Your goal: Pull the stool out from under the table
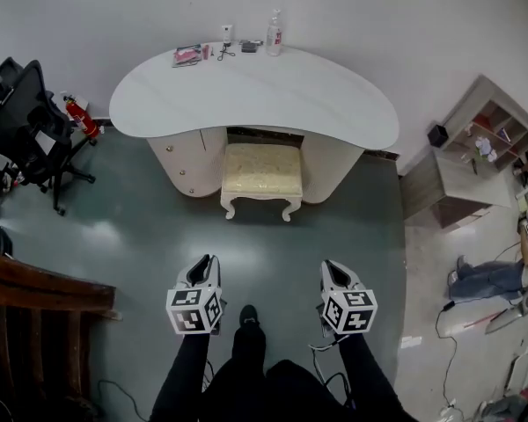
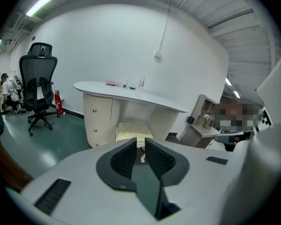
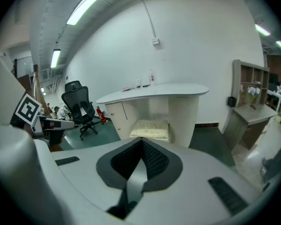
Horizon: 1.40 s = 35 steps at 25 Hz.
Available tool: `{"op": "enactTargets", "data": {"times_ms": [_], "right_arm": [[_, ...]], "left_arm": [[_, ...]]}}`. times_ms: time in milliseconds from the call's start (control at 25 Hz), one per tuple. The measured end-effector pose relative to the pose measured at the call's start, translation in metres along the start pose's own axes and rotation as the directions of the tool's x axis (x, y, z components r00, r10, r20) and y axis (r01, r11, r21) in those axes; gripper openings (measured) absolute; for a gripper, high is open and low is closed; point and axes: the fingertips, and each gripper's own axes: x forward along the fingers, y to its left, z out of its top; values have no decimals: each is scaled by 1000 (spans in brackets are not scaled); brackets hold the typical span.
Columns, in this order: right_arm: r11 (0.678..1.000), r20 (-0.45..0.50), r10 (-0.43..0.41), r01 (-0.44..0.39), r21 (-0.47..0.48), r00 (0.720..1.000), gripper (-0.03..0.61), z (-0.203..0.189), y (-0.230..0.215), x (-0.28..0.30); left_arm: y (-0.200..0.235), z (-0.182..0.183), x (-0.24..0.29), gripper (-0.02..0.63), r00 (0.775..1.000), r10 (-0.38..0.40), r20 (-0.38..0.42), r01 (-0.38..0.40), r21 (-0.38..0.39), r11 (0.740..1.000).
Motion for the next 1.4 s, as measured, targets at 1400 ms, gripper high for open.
{"op": "enactTargets", "data": {"times_ms": [1400], "right_arm": [[999,-112,-15,10,-46,994,259,-127,-139,363]], "left_arm": [[129,-174,334,271,982,141,-125,-133,69,989]]}}
